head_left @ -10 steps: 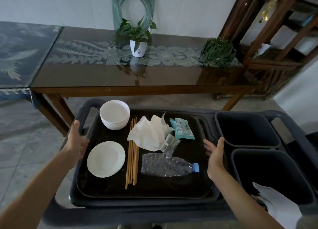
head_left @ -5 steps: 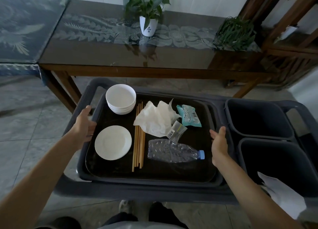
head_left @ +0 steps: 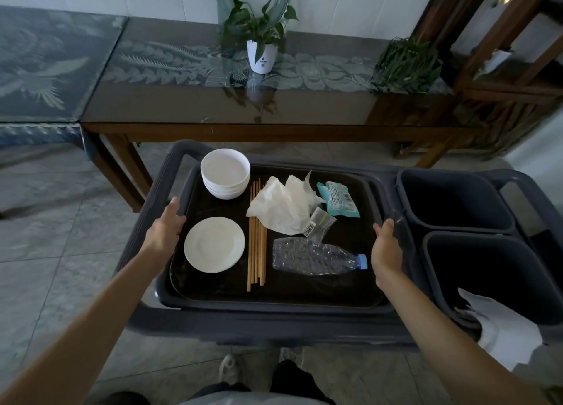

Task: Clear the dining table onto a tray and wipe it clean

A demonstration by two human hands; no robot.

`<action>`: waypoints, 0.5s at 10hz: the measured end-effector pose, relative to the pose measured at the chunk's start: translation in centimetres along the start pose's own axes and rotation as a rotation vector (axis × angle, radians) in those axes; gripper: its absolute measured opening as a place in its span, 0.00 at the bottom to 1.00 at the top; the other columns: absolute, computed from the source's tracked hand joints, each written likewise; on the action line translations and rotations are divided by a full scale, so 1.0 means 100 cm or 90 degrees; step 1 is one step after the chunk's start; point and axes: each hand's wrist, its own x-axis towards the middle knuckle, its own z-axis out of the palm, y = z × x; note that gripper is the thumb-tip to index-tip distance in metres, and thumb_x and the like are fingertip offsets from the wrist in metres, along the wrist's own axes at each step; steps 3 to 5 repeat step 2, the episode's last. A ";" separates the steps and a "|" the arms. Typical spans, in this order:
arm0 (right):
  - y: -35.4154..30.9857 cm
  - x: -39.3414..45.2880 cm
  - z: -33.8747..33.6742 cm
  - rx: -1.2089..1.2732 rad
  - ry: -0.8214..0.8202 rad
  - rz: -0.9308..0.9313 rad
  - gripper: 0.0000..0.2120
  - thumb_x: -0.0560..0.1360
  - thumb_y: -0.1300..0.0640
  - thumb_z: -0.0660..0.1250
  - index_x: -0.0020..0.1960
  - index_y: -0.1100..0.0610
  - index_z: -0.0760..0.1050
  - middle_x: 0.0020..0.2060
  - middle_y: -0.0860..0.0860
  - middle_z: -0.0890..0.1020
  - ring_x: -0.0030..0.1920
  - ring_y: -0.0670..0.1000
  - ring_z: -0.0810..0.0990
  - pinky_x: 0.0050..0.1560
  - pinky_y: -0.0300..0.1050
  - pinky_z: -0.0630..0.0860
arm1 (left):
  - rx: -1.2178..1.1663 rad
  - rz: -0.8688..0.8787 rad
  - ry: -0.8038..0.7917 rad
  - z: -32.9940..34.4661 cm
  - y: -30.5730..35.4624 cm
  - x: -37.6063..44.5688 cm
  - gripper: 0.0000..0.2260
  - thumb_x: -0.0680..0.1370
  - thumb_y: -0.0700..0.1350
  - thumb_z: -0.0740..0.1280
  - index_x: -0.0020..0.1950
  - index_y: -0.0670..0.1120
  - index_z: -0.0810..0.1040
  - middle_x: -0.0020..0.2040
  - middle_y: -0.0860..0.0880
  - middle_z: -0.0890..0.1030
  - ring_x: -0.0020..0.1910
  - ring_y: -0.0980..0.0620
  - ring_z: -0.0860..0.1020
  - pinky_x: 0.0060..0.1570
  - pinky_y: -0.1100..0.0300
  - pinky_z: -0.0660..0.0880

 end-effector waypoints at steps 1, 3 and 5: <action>0.000 -0.001 0.003 -0.056 0.009 -0.013 0.36 0.81 0.29 0.42 0.77 0.48 0.69 0.75 0.55 0.71 0.74 0.59 0.69 0.72 0.59 0.64 | 0.052 0.021 -0.043 -0.001 -0.002 0.000 0.45 0.70 0.75 0.56 0.80 0.49 0.63 0.77 0.45 0.69 0.76 0.43 0.66 0.77 0.44 0.60; -0.008 0.002 0.006 -0.128 0.032 0.004 0.39 0.80 0.29 0.45 0.76 0.54 0.70 0.72 0.59 0.74 0.72 0.61 0.72 0.73 0.62 0.67 | 0.185 0.021 -0.030 0.002 0.004 -0.006 0.36 0.76 0.71 0.58 0.75 0.48 0.72 0.75 0.43 0.70 0.73 0.41 0.69 0.69 0.49 0.65; -0.008 0.002 0.006 -0.128 0.032 0.004 0.39 0.80 0.29 0.45 0.76 0.54 0.70 0.72 0.59 0.74 0.72 0.61 0.72 0.73 0.62 0.67 | 0.185 0.021 -0.030 0.002 0.004 -0.006 0.36 0.76 0.71 0.58 0.75 0.48 0.72 0.75 0.43 0.70 0.73 0.41 0.69 0.69 0.49 0.65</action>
